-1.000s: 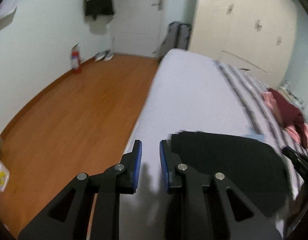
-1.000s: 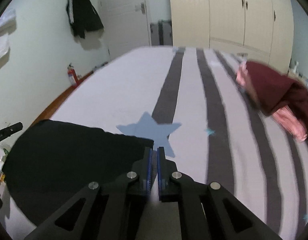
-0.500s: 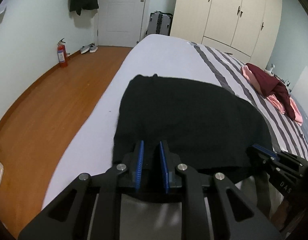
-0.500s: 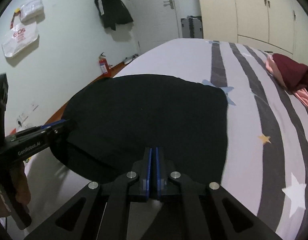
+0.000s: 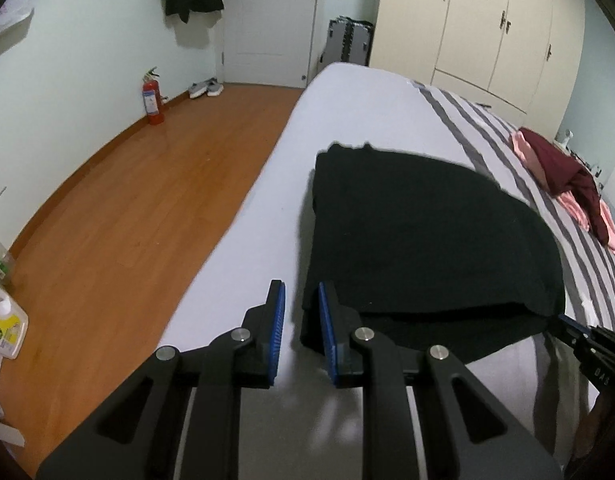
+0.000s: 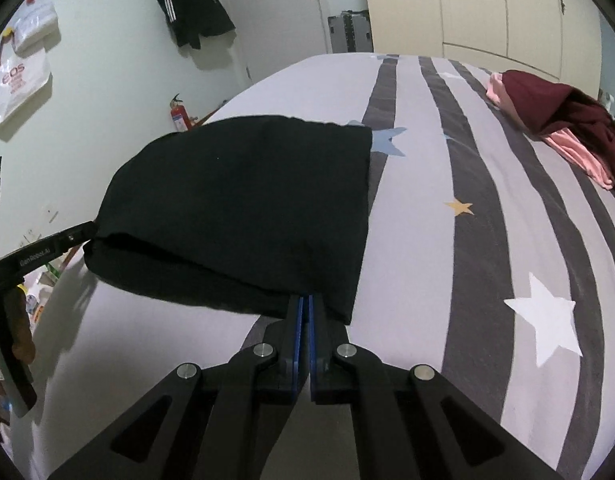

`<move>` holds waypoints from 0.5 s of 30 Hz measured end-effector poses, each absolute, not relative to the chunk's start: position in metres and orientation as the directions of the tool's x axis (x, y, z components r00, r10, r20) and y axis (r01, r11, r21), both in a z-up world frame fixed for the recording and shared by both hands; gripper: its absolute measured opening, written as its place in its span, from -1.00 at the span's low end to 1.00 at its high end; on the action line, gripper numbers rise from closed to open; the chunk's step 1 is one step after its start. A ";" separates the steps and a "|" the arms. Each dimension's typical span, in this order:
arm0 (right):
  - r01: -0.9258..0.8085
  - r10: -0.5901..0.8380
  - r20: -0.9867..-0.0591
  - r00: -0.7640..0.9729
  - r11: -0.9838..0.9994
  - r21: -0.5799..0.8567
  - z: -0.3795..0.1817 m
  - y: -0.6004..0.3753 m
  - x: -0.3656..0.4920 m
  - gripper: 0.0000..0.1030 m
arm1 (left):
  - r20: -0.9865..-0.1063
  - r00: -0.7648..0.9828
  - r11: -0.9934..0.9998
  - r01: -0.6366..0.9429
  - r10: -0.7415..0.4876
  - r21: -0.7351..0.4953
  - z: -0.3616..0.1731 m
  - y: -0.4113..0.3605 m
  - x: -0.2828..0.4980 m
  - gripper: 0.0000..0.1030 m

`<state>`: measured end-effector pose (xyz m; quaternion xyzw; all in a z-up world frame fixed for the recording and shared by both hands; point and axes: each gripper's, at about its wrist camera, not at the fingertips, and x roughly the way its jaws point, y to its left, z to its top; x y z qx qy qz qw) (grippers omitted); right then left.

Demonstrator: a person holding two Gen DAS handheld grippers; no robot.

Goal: Fold clothes
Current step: 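Press and square the placed black bundle with both grippers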

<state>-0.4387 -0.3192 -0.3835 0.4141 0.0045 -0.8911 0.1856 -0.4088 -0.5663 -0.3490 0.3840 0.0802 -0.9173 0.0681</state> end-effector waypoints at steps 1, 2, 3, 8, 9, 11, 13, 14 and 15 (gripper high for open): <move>0.336 -0.331 -0.731 -0.597 -0.930 0.147 -0.379 -0.317 -0.437 -0.94 | -0.706 -0.706 -0.979 0.183 -0.066 -0.092 -0.343 -0.564 -0.407 -0.69; 0.339 -0.336 -0.720 -0.607 -0.929 0.147 -0.375 -0.318 -0.440 -0.94 | -0.690 -0.721 -0.981 0.173 -0.064 -0.089 -0.337 -0.561 -0.405 -0.69; 0.343 -0.340 -0.711 -0.616 -0.928 0.146 -0.371 -0.320 -0.447 -0.94 | -0.679 -0.732 -0.983 0.160 -0.060 -0.085 -0.331 -0.557 -0.406 -0.69; 0.363 -0.358 -0.662 -0.658 -0.921 0.138 -0.352 -0.334 -0.479 -0.94 | -0.645 -0.764 -0.993 0.088 -0.021 -0.072 -0.316 -0.535 -0.430 -0.69; 0.367 -0.362 -0.652 -0.666 -0.920 0.136 -0.348 -0.336 -0.486 -0.94 | -0.643 -0.766 -0.994 0.079 -0.016 -0.069 -0.317 -0.531 -0.438 -0.69; 0.371 -0.363 -0.641 -0.677 -0.920 0.129 -0.344 -0.343 -0.502 -0.94 | -0.658 -0.753 -0.996 0.073 -0.020 -0.054 -0.327 -0.525 -0.460 -0.69; 0.373 -0.348 -0.662 -0.663 -0.921 0.111 -0.352 -0.354 -0.518 -0.94 | -0.679 -0.734 -0.996 0.085 -0.037 -0.037 -0.340 -0.526 -0.478 -0.69; 0.374 -0.340 -0.674 -0.655 -0.922 0.102 -0.357 -0.359 -0.526 -0.94 | -0.689 -0.723 -0.996 0.089 -0.044 -0.031 -0.347 -0.527 -0.485 -0.69; 0.375 -0.332 -0.686 -0.647 -0.922 0.092 -0.361 -0.364 -0.533 -0.94 | -0.700 -0.713 -0.996 0.088 -0.042 -0.030 -0.356 -0.528 -0.490 -0.69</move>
